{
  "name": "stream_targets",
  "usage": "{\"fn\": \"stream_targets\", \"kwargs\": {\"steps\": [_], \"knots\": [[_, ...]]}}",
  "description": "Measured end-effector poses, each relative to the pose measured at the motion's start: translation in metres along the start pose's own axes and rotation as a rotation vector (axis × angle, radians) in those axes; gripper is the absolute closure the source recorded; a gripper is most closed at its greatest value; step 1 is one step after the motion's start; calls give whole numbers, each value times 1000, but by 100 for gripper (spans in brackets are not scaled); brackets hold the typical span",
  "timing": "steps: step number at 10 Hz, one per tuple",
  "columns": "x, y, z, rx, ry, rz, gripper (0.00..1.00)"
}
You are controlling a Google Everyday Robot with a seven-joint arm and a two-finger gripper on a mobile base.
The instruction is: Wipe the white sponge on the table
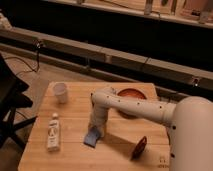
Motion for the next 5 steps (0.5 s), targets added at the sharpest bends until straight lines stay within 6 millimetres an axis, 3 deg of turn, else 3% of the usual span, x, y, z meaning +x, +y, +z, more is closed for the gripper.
{"fn": "stream_targets", "kwargs": {"steps": [3, 5], "knots": [[-4, 1, -3, 1, 19, -22, 100], [-35, -7, -24, 30, 68, -84, 100]]}}
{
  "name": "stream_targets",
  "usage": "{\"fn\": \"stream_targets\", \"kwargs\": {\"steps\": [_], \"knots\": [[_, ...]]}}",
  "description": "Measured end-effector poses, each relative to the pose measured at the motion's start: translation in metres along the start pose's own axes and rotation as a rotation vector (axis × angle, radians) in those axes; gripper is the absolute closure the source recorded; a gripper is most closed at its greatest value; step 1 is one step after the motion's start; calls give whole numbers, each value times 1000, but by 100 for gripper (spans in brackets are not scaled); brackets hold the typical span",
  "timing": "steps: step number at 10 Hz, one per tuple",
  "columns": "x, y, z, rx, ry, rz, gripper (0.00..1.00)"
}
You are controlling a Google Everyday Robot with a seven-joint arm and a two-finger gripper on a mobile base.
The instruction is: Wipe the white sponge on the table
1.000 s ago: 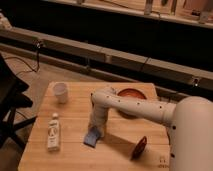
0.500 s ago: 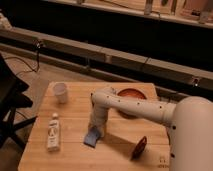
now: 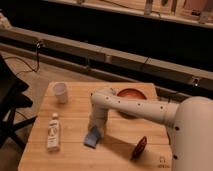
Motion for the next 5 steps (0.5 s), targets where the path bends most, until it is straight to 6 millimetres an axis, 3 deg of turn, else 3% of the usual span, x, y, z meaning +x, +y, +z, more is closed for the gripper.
{"fn": "stream_targets", "kwargs": {"steps": [3, 5], "knots": [[-36, -11, -30, 23, 50, -78, 100], [-38, -13, -29, 21, 36, -80, 100]]}}
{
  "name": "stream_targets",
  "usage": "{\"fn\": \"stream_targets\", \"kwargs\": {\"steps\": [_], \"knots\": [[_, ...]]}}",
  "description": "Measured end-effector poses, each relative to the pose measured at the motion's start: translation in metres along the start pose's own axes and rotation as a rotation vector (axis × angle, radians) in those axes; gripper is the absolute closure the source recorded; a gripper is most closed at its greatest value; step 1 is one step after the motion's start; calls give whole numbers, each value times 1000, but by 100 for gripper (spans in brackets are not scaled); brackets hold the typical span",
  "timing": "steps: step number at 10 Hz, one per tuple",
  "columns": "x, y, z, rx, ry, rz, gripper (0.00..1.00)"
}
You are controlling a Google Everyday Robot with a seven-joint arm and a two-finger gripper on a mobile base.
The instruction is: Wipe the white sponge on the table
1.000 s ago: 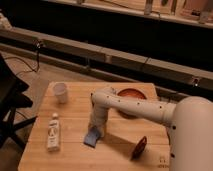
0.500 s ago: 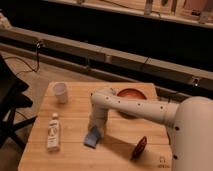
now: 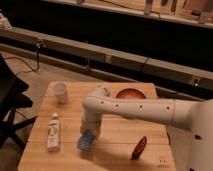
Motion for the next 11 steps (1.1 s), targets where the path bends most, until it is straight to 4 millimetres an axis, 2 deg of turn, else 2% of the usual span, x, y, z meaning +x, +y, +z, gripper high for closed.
{"fn": "stream_targets", "kwargs": {"steps": [2, 4, 5, 6, 9, 11], "knots": [[4, 9, 23, -22, -38, 11, 100], [11, 29, 51, -48, -78, 54, 100], [12, 30, 52, -49, -80, 56, 100], [20, 57, 60, -65, -96, 129, 100], [28, 84, 46, -79, -57, 228, 100], [43, 89, 41, -96, -36, 263, 100]]}}
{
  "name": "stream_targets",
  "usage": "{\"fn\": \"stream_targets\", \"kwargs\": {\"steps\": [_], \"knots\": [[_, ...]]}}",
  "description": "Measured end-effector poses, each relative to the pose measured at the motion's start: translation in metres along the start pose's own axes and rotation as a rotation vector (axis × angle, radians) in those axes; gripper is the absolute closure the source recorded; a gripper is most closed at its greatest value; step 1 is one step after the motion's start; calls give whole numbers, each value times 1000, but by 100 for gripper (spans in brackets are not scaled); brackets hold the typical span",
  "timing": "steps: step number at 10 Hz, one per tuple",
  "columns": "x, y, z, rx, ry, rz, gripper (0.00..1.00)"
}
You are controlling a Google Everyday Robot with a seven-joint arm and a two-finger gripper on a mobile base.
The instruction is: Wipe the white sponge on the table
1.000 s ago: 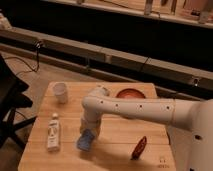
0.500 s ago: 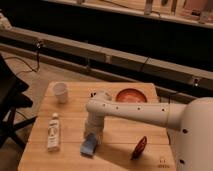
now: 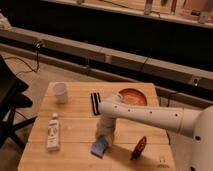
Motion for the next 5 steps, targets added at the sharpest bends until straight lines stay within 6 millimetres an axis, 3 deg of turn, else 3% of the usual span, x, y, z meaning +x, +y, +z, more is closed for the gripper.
{"fn": "stream_targets", "kwargs": {"steps": [3, 5], "knots": [[30, -21, -10, -24, 31, -19, 100], [24, -44, -13, -33, 46, -77, 100]]}}
